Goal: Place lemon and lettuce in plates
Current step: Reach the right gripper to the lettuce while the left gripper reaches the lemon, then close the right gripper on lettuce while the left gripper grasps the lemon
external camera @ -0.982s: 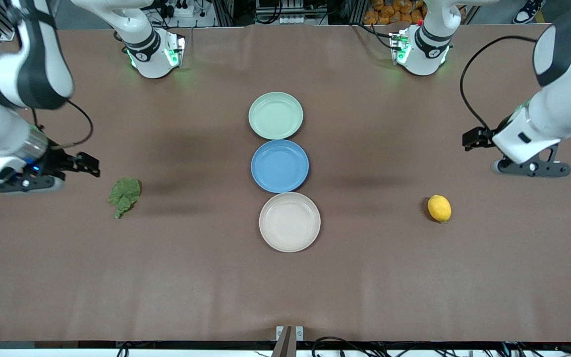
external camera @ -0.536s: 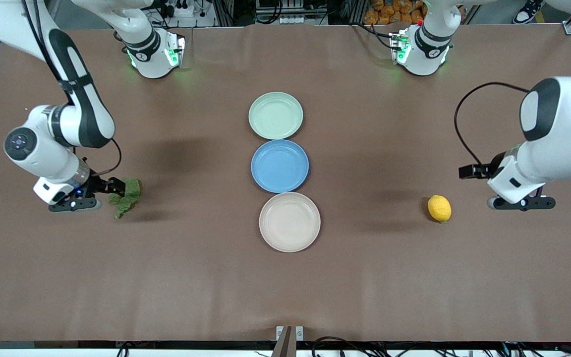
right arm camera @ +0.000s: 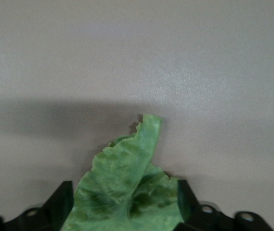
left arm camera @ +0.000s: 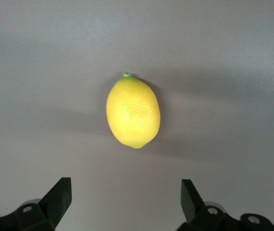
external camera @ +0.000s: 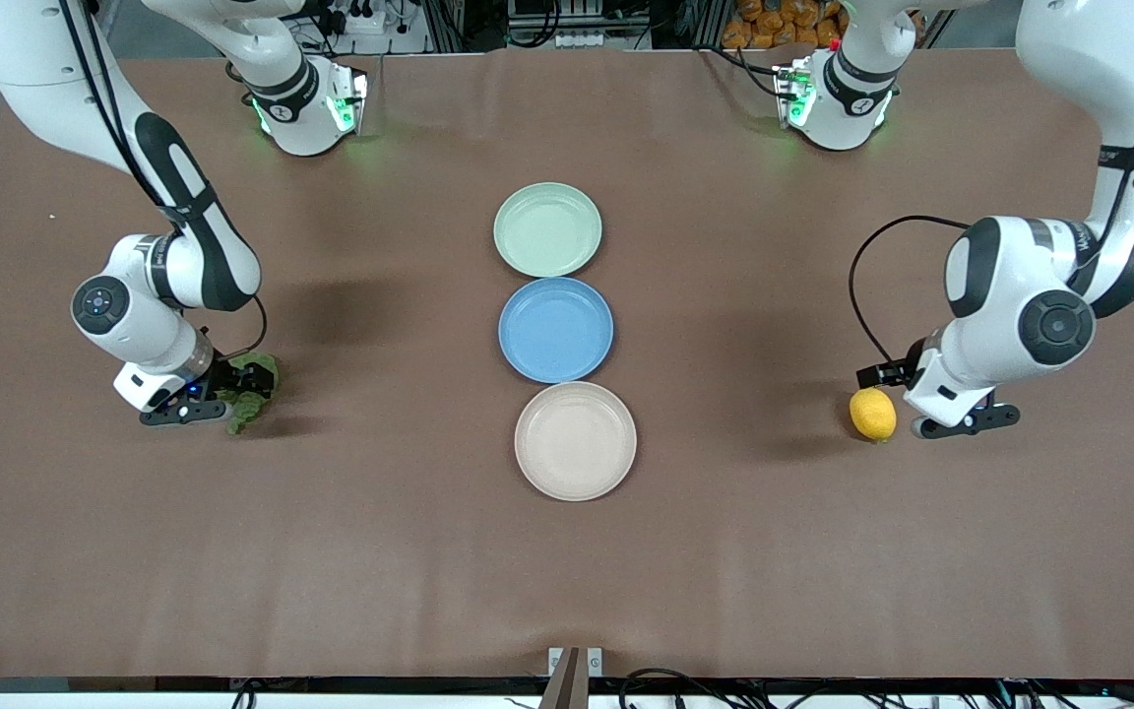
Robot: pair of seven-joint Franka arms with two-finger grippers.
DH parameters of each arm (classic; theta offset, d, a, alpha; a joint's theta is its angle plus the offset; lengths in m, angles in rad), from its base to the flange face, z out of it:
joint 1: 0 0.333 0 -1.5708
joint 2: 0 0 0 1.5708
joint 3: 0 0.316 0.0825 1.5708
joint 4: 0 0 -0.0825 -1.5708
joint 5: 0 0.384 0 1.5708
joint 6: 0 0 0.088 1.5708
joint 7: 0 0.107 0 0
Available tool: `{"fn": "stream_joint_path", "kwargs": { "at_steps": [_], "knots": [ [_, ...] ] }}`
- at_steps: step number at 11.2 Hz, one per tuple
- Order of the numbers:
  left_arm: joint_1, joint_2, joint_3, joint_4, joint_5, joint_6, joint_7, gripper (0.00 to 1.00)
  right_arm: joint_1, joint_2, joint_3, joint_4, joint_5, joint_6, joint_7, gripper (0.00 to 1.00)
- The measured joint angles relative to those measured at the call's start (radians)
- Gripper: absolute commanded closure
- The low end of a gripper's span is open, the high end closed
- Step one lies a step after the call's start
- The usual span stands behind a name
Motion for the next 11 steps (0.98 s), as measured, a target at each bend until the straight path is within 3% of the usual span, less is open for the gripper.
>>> {"fn": "stream_joint_path", "kwargs": {
  "at_steps": [4,9,11],
  "knots": [
    [-0.014,0.103,0.000,-0.013,0.000,0.104,-0.002,0.00,-0.005,0.005,-0.001,-0.003,0.001,0.000,0.001,0.97],
    [-0.009,0.155,0.005,-0.005,0.033,0.145,-0.002,0.00,-0.007,0.005,0.001,-0.002,0.007,0.000,0.012,1.00],
    [-0.005,0.176,0.008,0.015,0.034,0.152,-0.002,0.00,0.016,-0.011,0.006,0.037,0.012,-0.027,0.128,1.00]
  ]
}}
